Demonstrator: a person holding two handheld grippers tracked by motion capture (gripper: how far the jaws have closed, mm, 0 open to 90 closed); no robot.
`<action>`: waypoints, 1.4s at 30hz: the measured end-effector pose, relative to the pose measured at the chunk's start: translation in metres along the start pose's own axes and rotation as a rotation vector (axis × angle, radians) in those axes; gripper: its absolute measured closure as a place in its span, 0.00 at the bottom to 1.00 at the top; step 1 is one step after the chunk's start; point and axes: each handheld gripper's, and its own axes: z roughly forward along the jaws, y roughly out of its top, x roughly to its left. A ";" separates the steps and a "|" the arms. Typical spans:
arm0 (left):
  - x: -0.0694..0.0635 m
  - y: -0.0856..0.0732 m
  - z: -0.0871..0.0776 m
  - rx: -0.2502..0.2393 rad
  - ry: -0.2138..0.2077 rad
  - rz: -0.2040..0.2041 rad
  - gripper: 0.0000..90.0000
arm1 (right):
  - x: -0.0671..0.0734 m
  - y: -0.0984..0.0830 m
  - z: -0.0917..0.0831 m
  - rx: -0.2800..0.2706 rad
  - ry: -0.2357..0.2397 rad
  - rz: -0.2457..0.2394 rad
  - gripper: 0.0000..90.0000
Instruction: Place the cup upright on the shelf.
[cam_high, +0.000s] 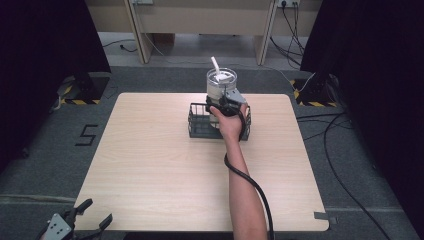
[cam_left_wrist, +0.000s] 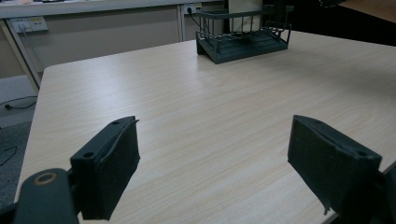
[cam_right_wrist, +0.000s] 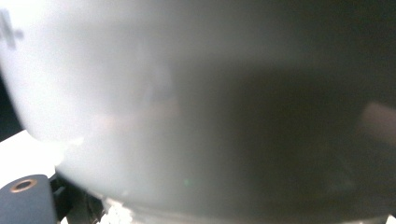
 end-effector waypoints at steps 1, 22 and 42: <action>0.000 0.000 0.000 0.001 0.000 0.000 0.18 | 0.000 -0.001 0.000 0.004 0.000 0.001 0.11; -0.001 0.001 0.000 0.001 -0.005 0.014 0.18 | 0.000 -0.014 -0.003 -0.030 0.013 0.001 0.04; -0.002 0.001 0.000 -0.002 -0.007 0.020 0.18 | 0.006 -0.022 -0.016 -0.055 -0.026 0.005 0.09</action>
